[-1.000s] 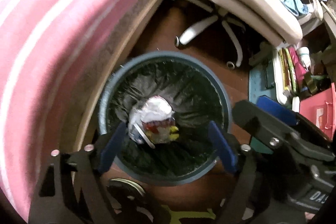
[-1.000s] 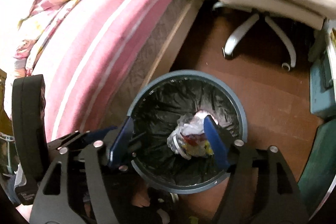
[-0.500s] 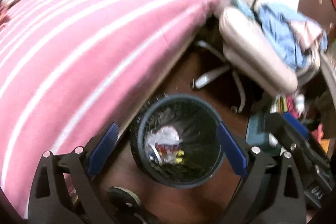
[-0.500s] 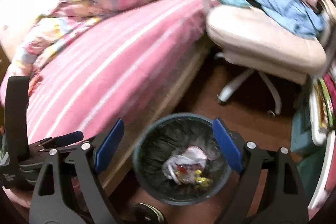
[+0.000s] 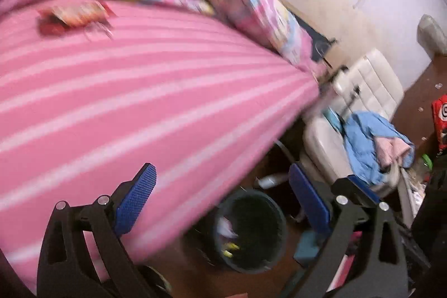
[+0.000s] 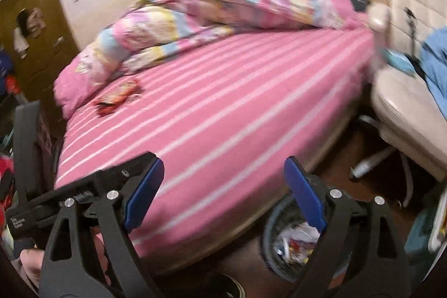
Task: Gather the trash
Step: 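Move both open grippers back to the remaining snack bag on the bed, then grasp the red snack bag with the left gripper while the right gripper grasps the pink clip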
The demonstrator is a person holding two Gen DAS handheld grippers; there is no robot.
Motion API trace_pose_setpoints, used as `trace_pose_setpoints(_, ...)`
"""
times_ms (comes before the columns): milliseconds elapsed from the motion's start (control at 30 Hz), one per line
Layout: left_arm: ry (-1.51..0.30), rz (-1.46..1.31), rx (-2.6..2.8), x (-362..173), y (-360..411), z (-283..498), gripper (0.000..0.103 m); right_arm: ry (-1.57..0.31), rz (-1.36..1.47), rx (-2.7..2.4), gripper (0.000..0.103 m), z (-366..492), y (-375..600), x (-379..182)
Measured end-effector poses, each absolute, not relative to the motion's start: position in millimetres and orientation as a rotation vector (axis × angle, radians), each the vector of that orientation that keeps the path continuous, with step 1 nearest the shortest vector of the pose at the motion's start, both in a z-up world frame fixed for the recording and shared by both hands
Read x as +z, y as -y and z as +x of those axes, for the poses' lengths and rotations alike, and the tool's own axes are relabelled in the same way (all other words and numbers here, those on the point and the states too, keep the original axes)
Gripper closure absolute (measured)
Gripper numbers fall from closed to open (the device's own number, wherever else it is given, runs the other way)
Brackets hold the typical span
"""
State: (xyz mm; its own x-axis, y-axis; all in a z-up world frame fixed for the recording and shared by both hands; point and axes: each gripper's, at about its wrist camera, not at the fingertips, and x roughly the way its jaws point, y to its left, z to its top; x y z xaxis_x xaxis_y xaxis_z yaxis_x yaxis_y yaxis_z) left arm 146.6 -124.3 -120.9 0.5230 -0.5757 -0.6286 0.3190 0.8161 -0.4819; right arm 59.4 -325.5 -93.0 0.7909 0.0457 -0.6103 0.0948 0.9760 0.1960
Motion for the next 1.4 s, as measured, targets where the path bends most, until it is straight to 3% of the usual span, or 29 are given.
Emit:
trace_pose_setpoints(467, -0.867, -0.324, -0.287, -125.5, -38.5, 234.6, 0.01, -0.757, 0.041, 0.15, 0.016, 182.8, 175.4, -92.8)
trace_pose_setpoints(900, -0.863, -0.407, -0.197, -135.3, -103.3, 333.0, 0.01, -0.837, 0.023, 0.175, 0.017, 308.3, 127.3, -114.5)
trace_pose_setpoints(1067, -0.881, -0.455, -0.182, -143.7, -116.3, 366.8, 0.01, -0.878, -0.005, 0.184, 0.028, 354.2, 113.0, -131.1)
trace_pose_setpoints(1400, -0.911, -0.495, -0.145, -154.1, -120.4, 430.9, 0.01, -0.909, -0.032, 0.21, 0.036, 425.9, 89.1, -164.3)
